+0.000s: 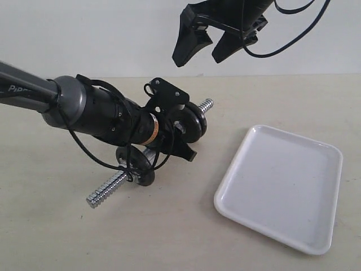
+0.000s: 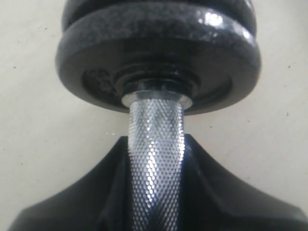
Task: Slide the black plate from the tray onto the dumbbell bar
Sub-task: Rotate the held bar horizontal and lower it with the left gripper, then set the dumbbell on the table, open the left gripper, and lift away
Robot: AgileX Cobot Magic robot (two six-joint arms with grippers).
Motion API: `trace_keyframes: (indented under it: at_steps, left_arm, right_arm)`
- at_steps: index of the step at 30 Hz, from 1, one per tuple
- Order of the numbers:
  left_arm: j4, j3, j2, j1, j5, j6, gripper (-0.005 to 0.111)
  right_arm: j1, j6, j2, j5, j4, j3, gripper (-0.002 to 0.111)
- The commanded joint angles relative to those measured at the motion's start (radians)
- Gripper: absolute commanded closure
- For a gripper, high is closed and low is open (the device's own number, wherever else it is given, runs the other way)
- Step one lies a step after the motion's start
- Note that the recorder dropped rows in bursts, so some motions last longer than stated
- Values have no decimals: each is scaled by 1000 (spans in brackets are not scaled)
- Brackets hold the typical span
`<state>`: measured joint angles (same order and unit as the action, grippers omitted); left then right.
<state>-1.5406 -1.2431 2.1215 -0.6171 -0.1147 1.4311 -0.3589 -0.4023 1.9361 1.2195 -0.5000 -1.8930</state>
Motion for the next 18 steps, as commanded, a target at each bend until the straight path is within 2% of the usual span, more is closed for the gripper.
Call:
trace_keyframes:
  at_steps: [1, 7, 9, 12, 16, 18]
  left_arm:
    - [-4, -41, -50, 0, -20, -3, 102]
    - [-4, -41, -50, 0, -17, -12, 102]
    - [-4, -41, -50, 0, -13, -28, 99]
    - [-4, -41, -50, 0, -13, -37, 84]
    - [-10, -41, -50, 0, -28, -42, 52]
    - [6, -41, -50, 0, -58, -42, 42]
  right_arm:
    - [1, 4, -9, 2, -3, -3, 26]
    - [1, -7, -9, 2, -3, -3, 26]
    - [1, -7, -9, 2, -3, -3, 26]
    - [1, -7, -9, 2, -3, -3, 26]
    - [1, -9, -9, 2, -3, -3, 26]
    - [1, -14, -9, 2, -3, -3, 26]
